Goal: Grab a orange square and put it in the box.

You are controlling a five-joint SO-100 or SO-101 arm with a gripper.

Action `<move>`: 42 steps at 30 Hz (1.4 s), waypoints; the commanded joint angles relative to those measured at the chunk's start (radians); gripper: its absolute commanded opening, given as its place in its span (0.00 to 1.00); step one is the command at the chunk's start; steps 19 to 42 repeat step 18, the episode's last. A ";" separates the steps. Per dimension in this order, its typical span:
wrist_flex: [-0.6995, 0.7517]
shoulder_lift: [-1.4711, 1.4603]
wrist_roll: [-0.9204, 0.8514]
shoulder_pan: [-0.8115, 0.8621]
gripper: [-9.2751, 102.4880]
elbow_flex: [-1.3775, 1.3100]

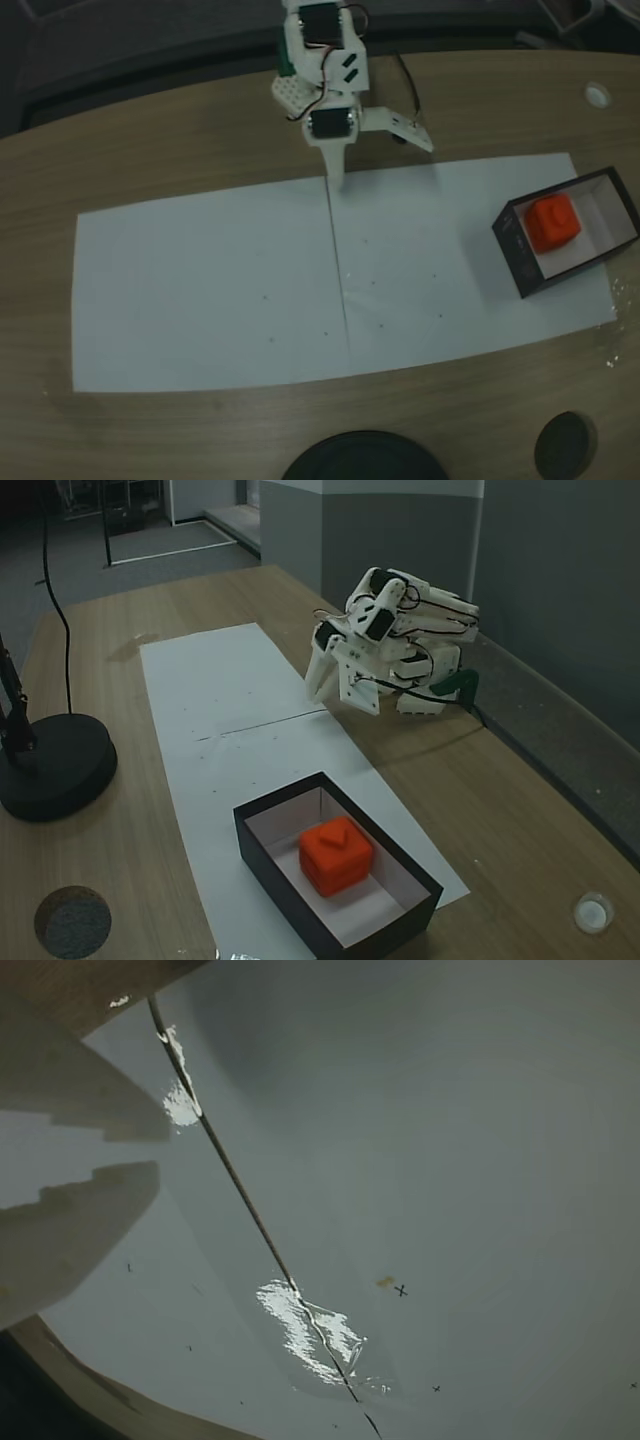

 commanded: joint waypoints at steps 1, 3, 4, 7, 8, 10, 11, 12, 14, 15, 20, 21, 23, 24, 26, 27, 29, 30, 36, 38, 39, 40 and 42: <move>0.021 0.020 0.009 0.012 0.08 -0.061; 0.021 0.021 0.008 0.009 0.08 -0.061; 0.023 0.023 0.005 0.005 0.08 -0.061; 0.023 0.023 0.009 0.009 0.08 -0.060; 0.023 0.023 0.009 0.008 0.08 -0.060; 0.023 0.023 0.009 0.008 0.08 -0.060; 0.023 0.023 0.009 0.008 0.08 -0.060; 0.023 0.023 0.009 0.006 0.08 -0.060; 0.023 0.023 0.009 0.008 0.08 -0.060; 0.023 0.023 0.009 0.006 0.08 -0.060; 0.023 0.023 0.009 0.008 0.08 -0.060; 0.023 0.023 0.009 0.008 0.08 -0.060; 0.023 0.023 0.009 0.008 0.08 -0.060; 0.023 0.023 0.009 0.008 0.08 -0.060; 0.023 0.023 0.009 0.008 0.08 -0.060; 0.023 0.023 0.009 0.008 0.08 -0.060; 0.023 0.023 0.009 0.008 0.08 -0.060; 0.023 0.023 0.009 0.008 0.08 -0.060; 0.023 0.023 0.009 0.008 0.08 -0.060; 0.023 0.023 0.009 0.008 0.08 -0.060; 0.023 0.023 0.009 0.008 0.08 -0.060; 0.023 0.023 0.009 0.008 0.08 -0.060; 0.023 0.023 0.009 0.008 0.08 -0.060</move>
